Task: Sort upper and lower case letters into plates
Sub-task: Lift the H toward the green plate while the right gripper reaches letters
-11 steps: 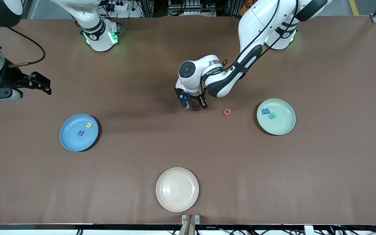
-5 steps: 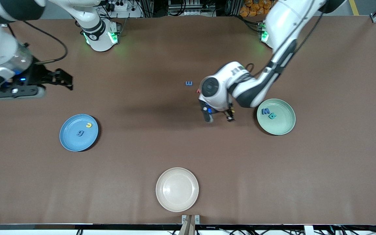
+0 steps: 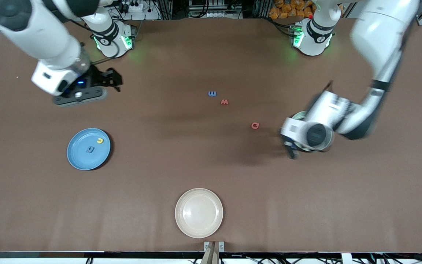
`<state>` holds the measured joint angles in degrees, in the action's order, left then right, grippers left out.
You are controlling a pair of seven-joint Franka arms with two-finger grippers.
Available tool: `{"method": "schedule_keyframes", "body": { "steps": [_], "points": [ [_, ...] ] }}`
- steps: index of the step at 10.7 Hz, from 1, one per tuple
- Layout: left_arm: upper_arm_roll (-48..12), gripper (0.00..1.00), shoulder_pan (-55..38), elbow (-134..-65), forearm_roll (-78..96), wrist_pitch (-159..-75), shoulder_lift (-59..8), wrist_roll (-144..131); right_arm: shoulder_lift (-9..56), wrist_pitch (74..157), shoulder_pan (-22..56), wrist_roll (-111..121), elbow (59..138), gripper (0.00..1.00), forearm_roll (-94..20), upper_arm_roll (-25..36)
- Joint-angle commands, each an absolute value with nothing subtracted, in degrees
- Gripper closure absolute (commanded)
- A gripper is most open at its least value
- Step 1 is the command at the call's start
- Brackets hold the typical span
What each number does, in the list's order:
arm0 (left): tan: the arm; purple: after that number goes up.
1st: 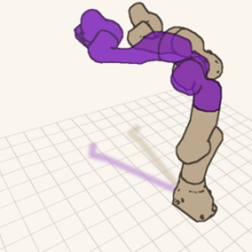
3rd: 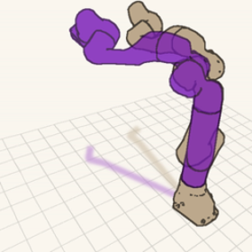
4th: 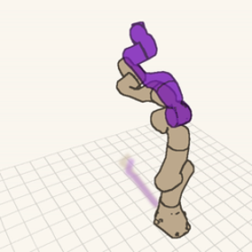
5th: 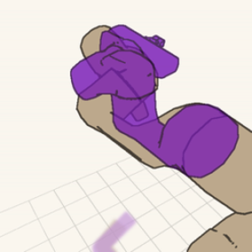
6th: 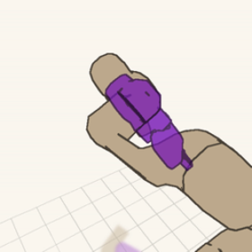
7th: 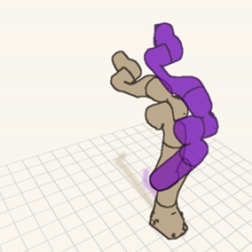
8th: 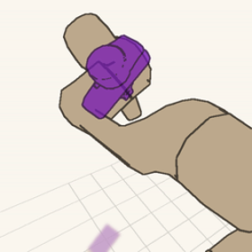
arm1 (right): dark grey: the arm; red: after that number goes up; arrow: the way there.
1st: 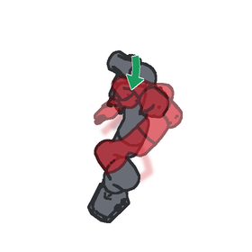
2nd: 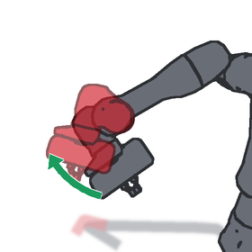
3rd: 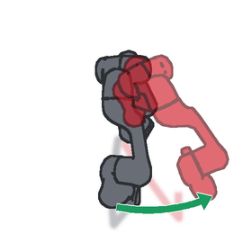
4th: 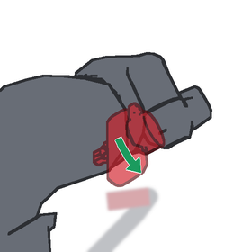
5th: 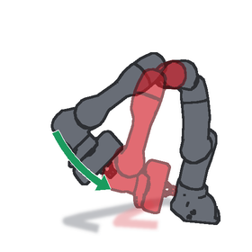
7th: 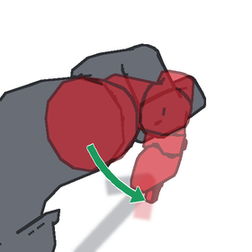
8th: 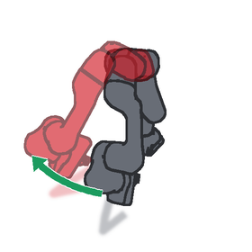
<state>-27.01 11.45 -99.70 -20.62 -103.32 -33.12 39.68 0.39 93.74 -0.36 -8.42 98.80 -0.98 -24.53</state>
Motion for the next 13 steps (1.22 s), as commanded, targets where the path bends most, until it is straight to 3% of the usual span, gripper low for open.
{"method": "schedule_keyframes", "body": {
  "steps": [1, 6, 8, 9, 10, 13],
  "points": [
    [-28.5, 0.87, 16.0, -103.6, -18.7, -103.7, -32.1, 39.5, 3.4, 97.4, -0.2, -7.9, 100.8, 0.0, -1.5, -30.3],
    [-28.5, 0.87, 18.9, -108.4, -14.9, -107.8, -33.0, 31.6, 7.2, 114.1, -1.5, 9.1, 110.2, 0.0, -1.6, -41.5],
    [-28.5, 0.79, 19.6, -109.0, -14.9, -108.9, -33.4, 31.6, 9.2, 118.3, -0.8, 13.6, 111.4, 0.0, -1.5, -44.3],
    [-28.5, 0.71, 19.6, -109.1, -14.8, -108.9, -33.4, 31.6, 11.1, 119.9, 0.9, 17.3, 111.4, 0.0, -1.1, -44.6],
    [-28.5, 0.01, 19.9, -108.8, -14.8, -108.9, -33.5, 31.2, 12.8, 121.4, 2.2, 22.1, 112.2, 0.06, -0.6, -44.6],
    [-29.9, 0.0, 21.1, -108.4, -14.7, -108.5, -32.8, 31.0, 18.1, 129.1, 8.4, 23.8, 114.8, 0.1, 8.1, -44.6]
  ]
}}
